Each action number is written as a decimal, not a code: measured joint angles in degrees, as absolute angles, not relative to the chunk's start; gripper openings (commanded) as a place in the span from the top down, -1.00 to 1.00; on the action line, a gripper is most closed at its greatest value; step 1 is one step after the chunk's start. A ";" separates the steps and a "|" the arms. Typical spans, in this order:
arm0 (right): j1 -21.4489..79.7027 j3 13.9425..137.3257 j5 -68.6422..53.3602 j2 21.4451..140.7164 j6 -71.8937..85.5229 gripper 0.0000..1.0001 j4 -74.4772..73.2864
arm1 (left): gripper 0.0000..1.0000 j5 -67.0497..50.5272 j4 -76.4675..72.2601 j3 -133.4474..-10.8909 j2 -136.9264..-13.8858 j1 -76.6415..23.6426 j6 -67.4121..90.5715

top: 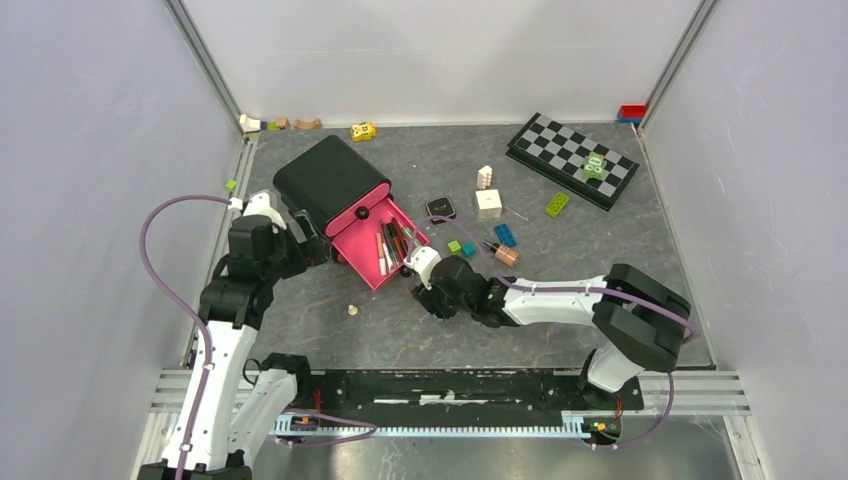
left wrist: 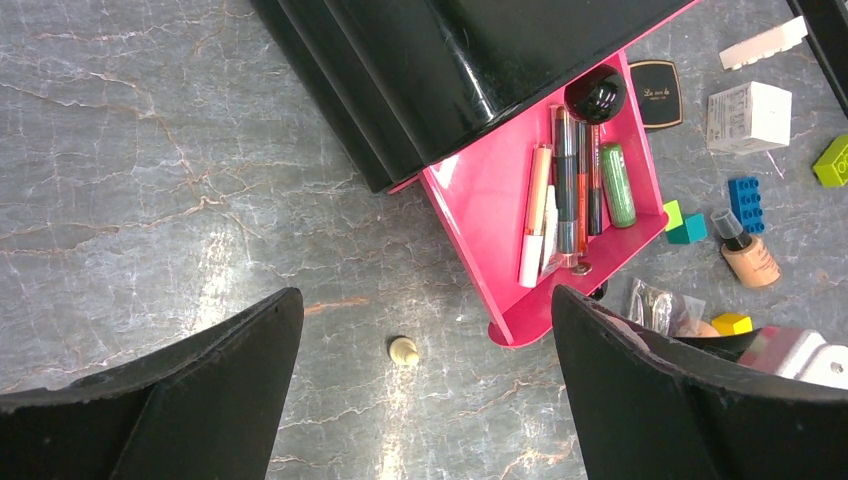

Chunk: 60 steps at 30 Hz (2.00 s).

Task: Organize the makeup
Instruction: Pick up the makeup from the center of the board, then place the makeup in the drawer.

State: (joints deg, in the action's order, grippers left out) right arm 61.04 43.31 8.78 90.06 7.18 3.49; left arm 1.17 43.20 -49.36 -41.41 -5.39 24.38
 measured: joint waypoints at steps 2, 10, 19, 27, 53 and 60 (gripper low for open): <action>60.95 43.97 7.92 91.33 7.16 -0.18 4.29 | -1.00 1.19 43.22 -49.36 -41.23 -5.39 24.38; 60.69 44.47 5.17 95.07 7.49 -0.08 6.90 | -1.00 1.21 43.22 -49.36 -41.21 -5.39 24.38; 60.69 44.21 5.45 96.23 8.23 0.29 8.64 | -1.00 1.19 43.22 -49.36 -41.32 -5.39 24.38; 60.62 43.24 5.50 96.18 9.15 0.69 10.72 | -1.00 1.21 43.20 -49.36 -41.36 -5.39 24.38; 60.58 55.68 22.48 79.66 17.15 0.86 -8.99 | -1.00 1.26 43.22 -49.36 -41.60 -5.39 24.38; 60.60 68.53 17.65 89.41 21.34 0.88 -6.52 | -1.00 1.26 43.22 -49.36 -41.60 -5.39 24.38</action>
State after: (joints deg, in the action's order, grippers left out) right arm 60.60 68.53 17.65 89.41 21.34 -6.52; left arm 1.26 43.22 -49.36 -41.60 -5.39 24.38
